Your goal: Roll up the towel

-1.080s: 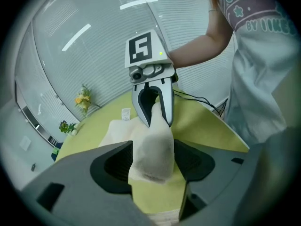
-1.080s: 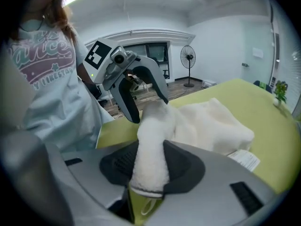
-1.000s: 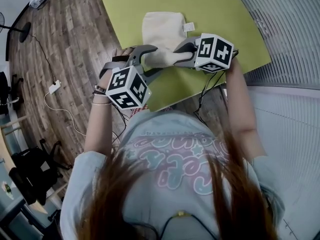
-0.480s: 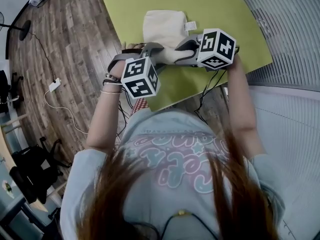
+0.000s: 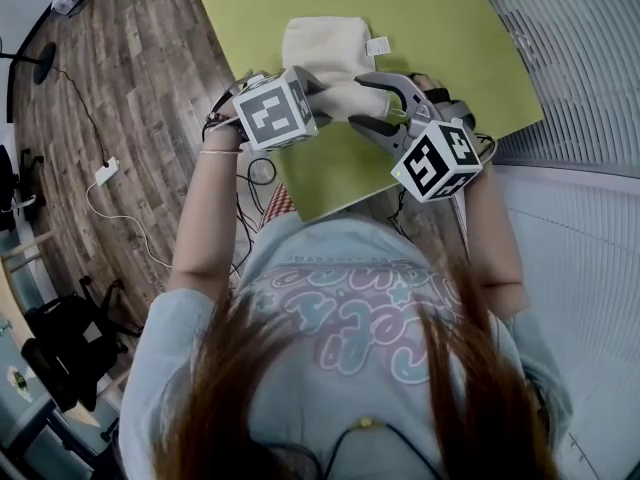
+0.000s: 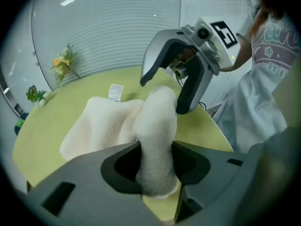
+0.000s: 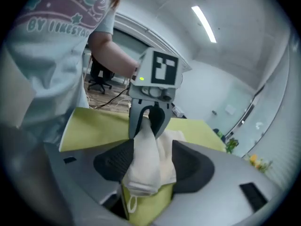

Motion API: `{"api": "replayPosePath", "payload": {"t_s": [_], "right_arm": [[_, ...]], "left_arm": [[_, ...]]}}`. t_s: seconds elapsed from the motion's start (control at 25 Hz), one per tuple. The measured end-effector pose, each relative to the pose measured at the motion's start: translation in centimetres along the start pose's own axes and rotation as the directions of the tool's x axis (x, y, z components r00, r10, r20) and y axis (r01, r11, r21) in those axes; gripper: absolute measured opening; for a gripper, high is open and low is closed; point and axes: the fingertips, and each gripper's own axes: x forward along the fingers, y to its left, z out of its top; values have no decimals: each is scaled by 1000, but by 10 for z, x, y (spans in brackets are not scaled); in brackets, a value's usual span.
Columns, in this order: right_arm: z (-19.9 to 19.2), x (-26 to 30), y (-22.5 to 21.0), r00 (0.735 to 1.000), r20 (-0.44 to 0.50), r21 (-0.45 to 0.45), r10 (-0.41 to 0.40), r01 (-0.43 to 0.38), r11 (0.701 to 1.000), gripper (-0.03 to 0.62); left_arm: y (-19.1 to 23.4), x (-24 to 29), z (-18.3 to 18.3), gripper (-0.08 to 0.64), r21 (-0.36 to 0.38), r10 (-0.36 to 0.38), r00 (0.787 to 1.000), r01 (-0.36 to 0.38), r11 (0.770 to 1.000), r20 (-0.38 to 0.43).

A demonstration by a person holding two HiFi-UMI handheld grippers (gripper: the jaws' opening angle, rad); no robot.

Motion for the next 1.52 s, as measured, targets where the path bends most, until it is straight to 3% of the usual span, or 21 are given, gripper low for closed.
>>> {"api": "replayPosePath", "payload": {"t_s": [0.12, 0.28, 0.36, 0.48, 0.64, 0.76, 0.88, 1.08, 1.28, 1.4, 1.52], "right_arm": [[5, 11, 15, 999, -26, -119, -37, 34, 992, 258], [-19, 38, 29, 983, -176, -250, -55, 10, 968, 278], [-26, 46, 28, 976, -205, -270, -80, 22, 962, 276], [-28, 50, 27, 973, -225, -249, -52, -6, 968, 243], [-32, 51, 29, 975, -217, -161, 50, -87, 983, 203], [-32, 52, 25, 965, -203, -57, 169, -183, 981, 190], [-33, 51, 19, 937, -182, 19, 298, -300, 954, 184], [-35, 51, 11, 866, -154, 162, 475, -452, 877, 181], [-33, 55, 5, 789, -104, 312, 605, -552, 773, 178], [-33, 56, 4, 765, -70, 363, 640, -578, 731, 178], [-33, 57, 1, 765, -57, 373, 641, -579, 725, 183]], "left_arm": [[3, 2, 0, 175, -39, -69, 998, 69, 997, -5], [4, 2, 1, 175, -57, -124, 992, 123, 991, -12], [4, 1, 2, 175, -64, -132, 991, 132, 989, -4], [4, -1, 3, 178, -42, -100, 995, 101, 994, 27], [6, -10, 9, 204, -28, 17, 991, -13, 1000, 136], [6, -31, 19, 216, -6, 146, 957, -149, 989, 250], [-2, -49, 31, 229, 17, 196, 929, -212, 977, 313], [-4, -30, 21, 244, 165, 249, 950, -281, 945, 188], [18, -16, 13, 245, 236, 368, 922, -386, 892, 121], [25, -13, 11, 244, 251, 397, 911, -412, 876, 111], [29, -9, 10, 244, 252, 387, 918, -397, 882, 90]]}}
